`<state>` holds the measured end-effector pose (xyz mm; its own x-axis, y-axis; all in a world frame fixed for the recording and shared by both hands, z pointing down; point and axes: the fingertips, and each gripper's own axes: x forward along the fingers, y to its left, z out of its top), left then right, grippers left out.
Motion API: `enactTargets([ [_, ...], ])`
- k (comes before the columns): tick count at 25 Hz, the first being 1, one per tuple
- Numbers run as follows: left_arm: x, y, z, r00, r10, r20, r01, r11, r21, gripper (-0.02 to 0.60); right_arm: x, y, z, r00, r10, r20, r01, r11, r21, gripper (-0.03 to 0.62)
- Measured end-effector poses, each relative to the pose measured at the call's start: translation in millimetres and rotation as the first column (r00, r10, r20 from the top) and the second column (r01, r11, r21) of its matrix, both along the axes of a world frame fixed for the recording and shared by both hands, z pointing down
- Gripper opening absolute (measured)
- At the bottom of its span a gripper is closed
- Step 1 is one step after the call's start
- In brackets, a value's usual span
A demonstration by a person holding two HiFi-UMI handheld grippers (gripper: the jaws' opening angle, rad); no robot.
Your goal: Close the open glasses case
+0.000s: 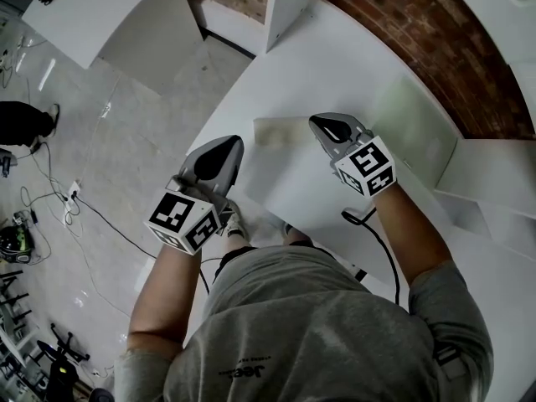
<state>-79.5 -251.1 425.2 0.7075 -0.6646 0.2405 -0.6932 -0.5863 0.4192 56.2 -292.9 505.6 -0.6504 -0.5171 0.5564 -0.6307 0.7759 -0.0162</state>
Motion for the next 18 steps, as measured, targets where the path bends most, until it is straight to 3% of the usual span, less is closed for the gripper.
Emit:
enactTargets([
  [4, 3, -2, -15, 1.000, 0.001, -0.002, -0.001, 1.000, 0.018, -0.003, 14, -1, -34, 0.984, 0.120, 0.134, -0.117, 0.993, -0.036, 0.009],
  [8, 4, -4, -31, 1.000, 0.004, -0.003, -0.004, 0.999, 0.043, -0.003, 27, -2, -67, 0.959, 0.200, 0.201, -0.196, 0.980, -0.040, 0.009],
  [18, -3, -11, -84, 1.000, -0.023, 0.006, 0.022, 0.992, 0.121, -0.003, 44, -3, -148, 0.930, 0.241, 0.277, -0.256, 0.966, 0.019, 0.009],
])
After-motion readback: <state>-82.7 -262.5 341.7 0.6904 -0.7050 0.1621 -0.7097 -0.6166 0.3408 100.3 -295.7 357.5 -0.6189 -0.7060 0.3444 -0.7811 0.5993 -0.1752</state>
